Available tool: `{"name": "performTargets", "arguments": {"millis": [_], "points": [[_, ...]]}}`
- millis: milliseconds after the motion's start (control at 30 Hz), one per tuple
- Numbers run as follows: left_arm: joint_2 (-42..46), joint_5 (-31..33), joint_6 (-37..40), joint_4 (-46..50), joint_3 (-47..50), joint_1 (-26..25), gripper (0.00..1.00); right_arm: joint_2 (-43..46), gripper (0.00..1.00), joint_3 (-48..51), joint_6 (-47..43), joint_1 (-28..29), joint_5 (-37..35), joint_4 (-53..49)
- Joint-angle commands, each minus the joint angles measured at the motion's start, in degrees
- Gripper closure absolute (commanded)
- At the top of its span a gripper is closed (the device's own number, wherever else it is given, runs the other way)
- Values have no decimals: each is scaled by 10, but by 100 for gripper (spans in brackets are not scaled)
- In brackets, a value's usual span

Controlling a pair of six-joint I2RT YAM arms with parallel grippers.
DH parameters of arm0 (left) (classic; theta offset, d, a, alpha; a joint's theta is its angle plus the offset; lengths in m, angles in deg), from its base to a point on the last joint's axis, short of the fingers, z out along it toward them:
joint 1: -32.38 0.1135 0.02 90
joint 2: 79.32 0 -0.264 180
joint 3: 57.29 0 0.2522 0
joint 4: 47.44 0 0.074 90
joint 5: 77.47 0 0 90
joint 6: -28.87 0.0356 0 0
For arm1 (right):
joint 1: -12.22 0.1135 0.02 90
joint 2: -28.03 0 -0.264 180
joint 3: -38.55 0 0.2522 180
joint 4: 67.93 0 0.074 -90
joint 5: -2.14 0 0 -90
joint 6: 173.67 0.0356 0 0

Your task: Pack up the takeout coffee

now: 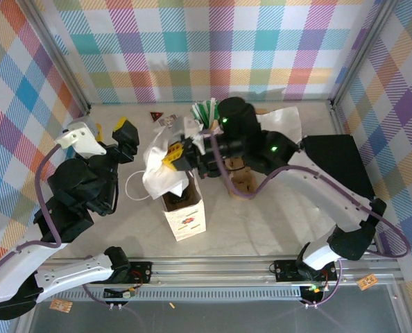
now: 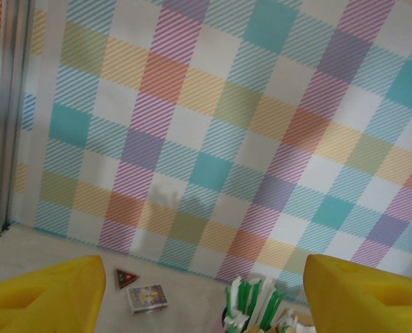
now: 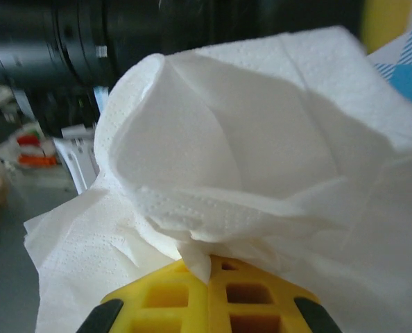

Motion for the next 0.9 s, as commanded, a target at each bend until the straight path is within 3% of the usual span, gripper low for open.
{"name": "performTargets", "arguments": {"millis": [0,567,700,767,867], "points": [[10,11,-13,41,-5,3,25,2,100,39,-116,11,-36,41],[13,4,16,41,1,3,24,1,96,141,-96,27,-38,46],[19,7,18,34,10,3,23,6,86,144,-90,27,-31,16],[21,7,20,33,12,3,23,9,70,141,-87,27,-30,-7],[23,8,20,31,14,3,23,11,58,134,-87,27,-29,-39]]}}
